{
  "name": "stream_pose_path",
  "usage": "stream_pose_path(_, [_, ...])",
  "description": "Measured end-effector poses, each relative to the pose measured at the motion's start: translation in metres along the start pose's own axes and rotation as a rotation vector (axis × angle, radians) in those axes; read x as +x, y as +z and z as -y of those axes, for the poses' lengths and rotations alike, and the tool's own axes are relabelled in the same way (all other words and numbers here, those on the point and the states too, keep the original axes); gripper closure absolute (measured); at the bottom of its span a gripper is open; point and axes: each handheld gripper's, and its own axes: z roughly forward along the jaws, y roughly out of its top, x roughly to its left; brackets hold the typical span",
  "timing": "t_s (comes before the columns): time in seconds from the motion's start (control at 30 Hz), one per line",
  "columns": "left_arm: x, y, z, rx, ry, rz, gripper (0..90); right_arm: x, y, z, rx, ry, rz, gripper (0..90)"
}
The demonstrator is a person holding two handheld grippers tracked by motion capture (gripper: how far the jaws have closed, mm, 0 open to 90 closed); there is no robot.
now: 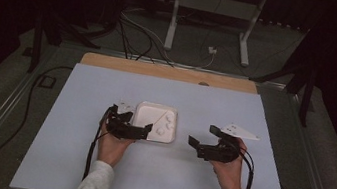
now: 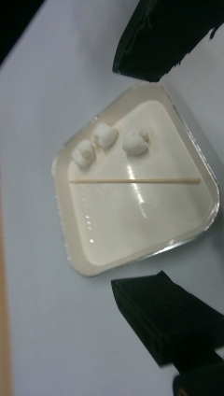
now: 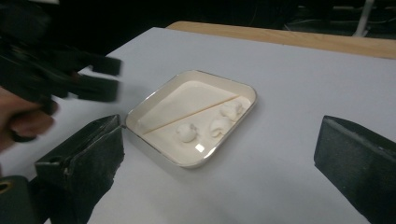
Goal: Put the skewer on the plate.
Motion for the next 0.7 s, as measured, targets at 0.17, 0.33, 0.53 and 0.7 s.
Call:
stream_pose_path(0.17, [0.008,-0.033,0.001,-0.108,0.033,0.011,0.7,-0.003,-0.008,0.004,-0.005,-0.032,0.028,0.7])
stream_pose_path(0.33, [0.016,-0.061,0.011,-0.178,0.064,0.033,0.7,-0.007,-0.019,0.009,-0.015,-0.047,0.048,0.7])
stream_pose_path(0.53, [0.025,-0.087,0.028,-0.225,0.12,0.025,0.7,-0.015,-0.04,0.023,-0.04,-0.054,0.071,0.7])
stream_pose_path(0.7, [0.032,-0.098,0.043,-0.232,0.133,0.0,0.7,-0.019,-0.056,0.037,-0.078,-0.066,0.107,0.7])
